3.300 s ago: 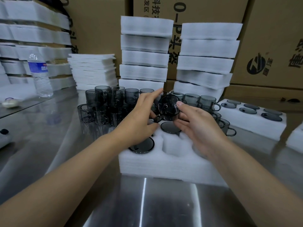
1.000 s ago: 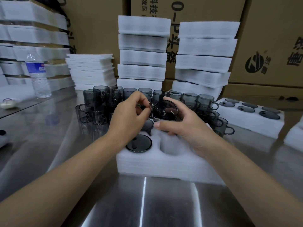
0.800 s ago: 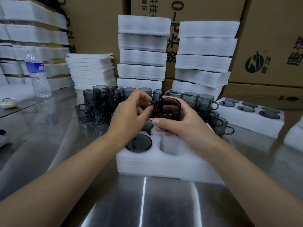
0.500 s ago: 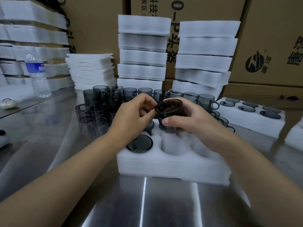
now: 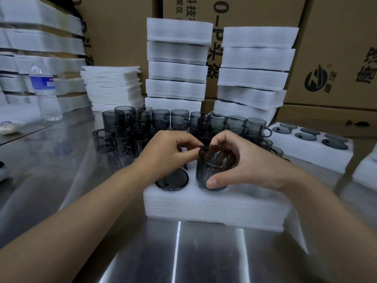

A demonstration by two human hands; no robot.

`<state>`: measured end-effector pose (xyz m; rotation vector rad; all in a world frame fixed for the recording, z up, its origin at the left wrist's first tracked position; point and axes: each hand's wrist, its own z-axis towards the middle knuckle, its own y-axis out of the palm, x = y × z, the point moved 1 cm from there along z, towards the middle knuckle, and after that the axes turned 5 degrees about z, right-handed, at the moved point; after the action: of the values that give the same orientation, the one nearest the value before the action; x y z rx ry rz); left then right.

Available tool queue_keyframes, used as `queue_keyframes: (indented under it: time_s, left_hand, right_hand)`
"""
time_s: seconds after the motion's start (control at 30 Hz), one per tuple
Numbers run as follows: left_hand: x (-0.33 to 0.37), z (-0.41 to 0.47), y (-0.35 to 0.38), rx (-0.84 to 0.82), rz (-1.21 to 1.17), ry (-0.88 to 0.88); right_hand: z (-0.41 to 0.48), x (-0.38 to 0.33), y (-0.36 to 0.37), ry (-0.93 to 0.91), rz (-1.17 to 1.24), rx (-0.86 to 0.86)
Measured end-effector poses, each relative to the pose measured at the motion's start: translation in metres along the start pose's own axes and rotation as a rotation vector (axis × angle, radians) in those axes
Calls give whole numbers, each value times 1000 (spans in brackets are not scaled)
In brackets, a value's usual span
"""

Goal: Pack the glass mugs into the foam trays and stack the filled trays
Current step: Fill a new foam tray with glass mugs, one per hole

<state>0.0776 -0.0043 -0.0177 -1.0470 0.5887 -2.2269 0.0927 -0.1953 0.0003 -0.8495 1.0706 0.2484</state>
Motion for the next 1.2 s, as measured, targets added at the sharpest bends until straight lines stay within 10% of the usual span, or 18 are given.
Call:
queue_keyframes:
  time_s: [0.57,0.87,1.2]
  left_hand:
    - [-4,2,1,-122,25,-28]
    - [-5,2,2,-227,-1,-70]
    - [-4,3,1,-290,-93,-131]
  right_hand:
    - [0,8,0,18,-8,-69]
    - [9,14,1,39,27,352]
    - [9,17,5,165,-148,287]
